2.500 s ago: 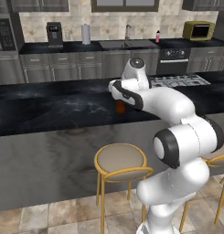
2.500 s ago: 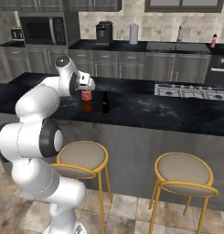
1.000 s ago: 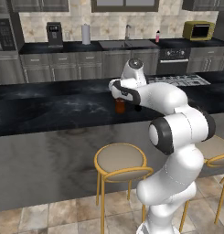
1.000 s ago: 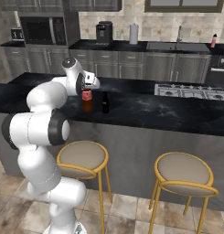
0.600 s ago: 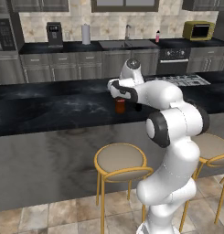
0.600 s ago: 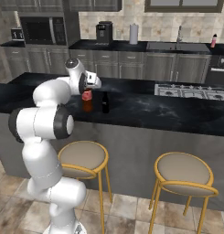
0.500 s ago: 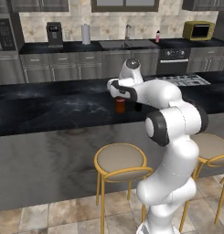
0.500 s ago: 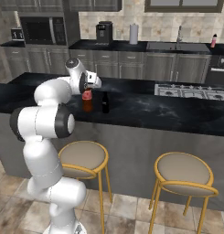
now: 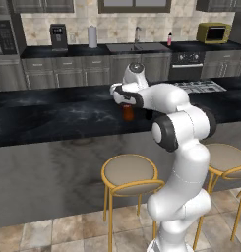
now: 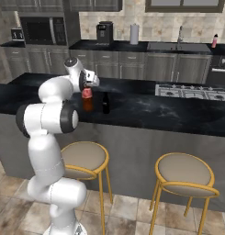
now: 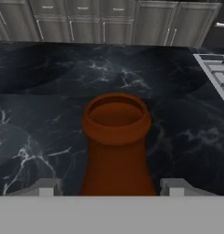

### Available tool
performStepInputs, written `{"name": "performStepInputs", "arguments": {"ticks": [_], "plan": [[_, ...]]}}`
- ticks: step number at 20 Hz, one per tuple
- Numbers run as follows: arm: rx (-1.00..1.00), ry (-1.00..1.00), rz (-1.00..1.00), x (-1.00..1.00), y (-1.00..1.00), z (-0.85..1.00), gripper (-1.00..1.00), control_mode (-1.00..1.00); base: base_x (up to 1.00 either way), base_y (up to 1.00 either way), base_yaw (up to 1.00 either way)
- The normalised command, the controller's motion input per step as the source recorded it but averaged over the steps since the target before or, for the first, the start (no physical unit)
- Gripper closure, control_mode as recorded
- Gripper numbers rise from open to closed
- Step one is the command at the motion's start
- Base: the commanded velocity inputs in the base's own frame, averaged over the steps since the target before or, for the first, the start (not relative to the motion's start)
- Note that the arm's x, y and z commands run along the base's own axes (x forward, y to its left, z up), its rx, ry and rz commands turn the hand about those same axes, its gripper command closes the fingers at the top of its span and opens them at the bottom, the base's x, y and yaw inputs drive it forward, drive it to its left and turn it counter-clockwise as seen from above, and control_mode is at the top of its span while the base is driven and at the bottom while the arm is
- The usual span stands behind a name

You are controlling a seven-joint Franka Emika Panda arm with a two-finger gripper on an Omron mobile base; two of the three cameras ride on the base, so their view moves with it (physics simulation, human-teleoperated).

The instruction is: Place the large bottle from the dining counter next to the other large bottle outside the sink, and place the small bottle from the dining counter next to the other small bottle inside the sink.

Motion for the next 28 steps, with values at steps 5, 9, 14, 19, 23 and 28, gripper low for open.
{"name": "performStepInputs", "arguments": {"ticks": [5, 9, 14, 19, 23, 28], "plan": [[0.00, 0.00, 0.00, 0.11, 0.19, -0.03, 1.00, -1.00, 0.00, 0.00, 0.00], [0.00, -0.02, 0.00, -0.03, 0.02, 0.00, 1.00, -1.00, 0.00, 0.00, 0.00], [0.00, -0.09, 0.00, -0.27, 0.00, 0.04, 1.00, -1.00, 0.00, 0.00, 0.00], [0.00, -0.12, 0.00, -0.43, 0.00, 0.30, 1.00, -1.00, 0.00, 0.00, 0.00], [0.03, -0.11, 0.00, -0.51, 0.00, 0.32, 1.00, -1.00, 0.00, 0.00, 0.00], [0.07, -0.07, 0.00, -0.56, 0.04, 0.08, 1.00, -1.00, 0.00, 0.00, 0.00]]}}
